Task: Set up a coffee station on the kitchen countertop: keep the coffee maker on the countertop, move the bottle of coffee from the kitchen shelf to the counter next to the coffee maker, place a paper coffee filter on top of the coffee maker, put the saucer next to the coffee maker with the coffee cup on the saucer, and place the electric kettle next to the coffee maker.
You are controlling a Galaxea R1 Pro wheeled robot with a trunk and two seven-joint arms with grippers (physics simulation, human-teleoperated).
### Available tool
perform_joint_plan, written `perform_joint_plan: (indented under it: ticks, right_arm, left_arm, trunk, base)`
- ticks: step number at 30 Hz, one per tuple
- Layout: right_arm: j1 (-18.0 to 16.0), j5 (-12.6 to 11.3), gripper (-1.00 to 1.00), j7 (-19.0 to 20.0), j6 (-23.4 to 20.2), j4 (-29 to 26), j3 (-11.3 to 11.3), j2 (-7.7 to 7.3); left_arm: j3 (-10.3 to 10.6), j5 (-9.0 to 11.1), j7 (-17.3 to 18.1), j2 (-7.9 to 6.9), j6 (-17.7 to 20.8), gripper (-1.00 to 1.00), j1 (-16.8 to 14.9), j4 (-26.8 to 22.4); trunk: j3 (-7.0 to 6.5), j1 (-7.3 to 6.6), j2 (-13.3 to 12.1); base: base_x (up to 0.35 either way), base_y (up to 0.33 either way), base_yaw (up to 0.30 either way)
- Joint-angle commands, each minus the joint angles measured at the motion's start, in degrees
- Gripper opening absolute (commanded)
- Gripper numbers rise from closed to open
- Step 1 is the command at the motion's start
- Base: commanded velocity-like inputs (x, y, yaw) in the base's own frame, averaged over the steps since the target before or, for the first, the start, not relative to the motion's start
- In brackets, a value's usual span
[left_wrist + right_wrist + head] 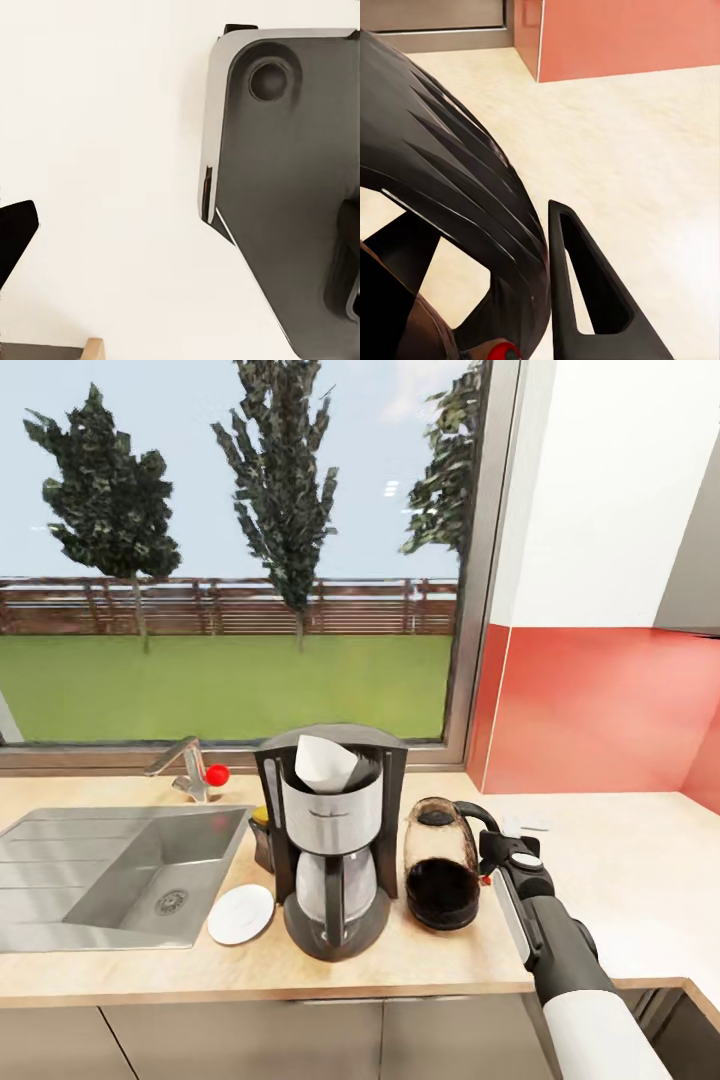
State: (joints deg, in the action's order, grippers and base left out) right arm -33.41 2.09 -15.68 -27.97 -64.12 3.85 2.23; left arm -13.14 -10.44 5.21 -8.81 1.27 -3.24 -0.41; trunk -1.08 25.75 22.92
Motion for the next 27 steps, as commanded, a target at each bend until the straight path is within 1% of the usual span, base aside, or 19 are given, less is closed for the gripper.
perform_joint_plan:
  ticks: [1, 4, 6, 8, 13, 27]
  right_arm:
    - [0.0, -0.3, -1.0, 0.1, -0.2, 2.5, 0.0, 0.06]
    - [0.0, -0.3, -1.0, 0.1, -0.2, 2.9, 0.1, 0.06]
    - [0.0, -0.3, -1.0, 0.1, 1.0, 3.8, 0.1, 0.01]
    - [0.0, -0.2, -1.0, 0.1, 3.7, 4.6, 0.2, -0.06]
    - [0.0, -0.2, -1.0, 0.1, 5.3, 6.6, 0.2, -0.15]
    - [0.0, -0.2, -1.0, 0.0, 5.6, 7.0, 0.4, -0.46]
  left_arm:
    - [-0.5, -0.5, 0.2, 0.02, 0.1, 1.0, 0.0, 0.0]
    - [-0.5, -0.5, 0.2, 0.07, 0.0, 1.0, 0.0, 0.0]
    - [-0.5, -0.5, 0.2, 0.1, -0.1, 1.0, 0.0, 0.0]
    - [-0.5, -0.5, 0.2, 0.07, -0.1, 1.0, 0.0, 0.0]
    - [-0.4, -0.5, 0.2, 0.11, -0.1, 1.0, 0.0, 0.0]
    - [-0.4, -0.5, 0.2, 0.17, 0.0, 1.0, 0.0, 0.0]
  trunk:
    - [0.03, 0.04, 0.0]
    - [0.03, 0.04, 0.0]
    - [0.03, 0.04, 0.0]
    - [0.03, 0.04, 0.0]
    - [0.03, 0.04, 0.0]
    - [0.03, 0.04, 0.0]
  base:
    - [0.048, 0.033, 0.0]
    - [0.193, 0.075, 0.0]
    - [0.27, 0.095, 0.0]
    - [0.286, 0.099, 0.0]
    - [0.276, 0.089, 0.0]
    - [0.018, 0.004, 0.0]
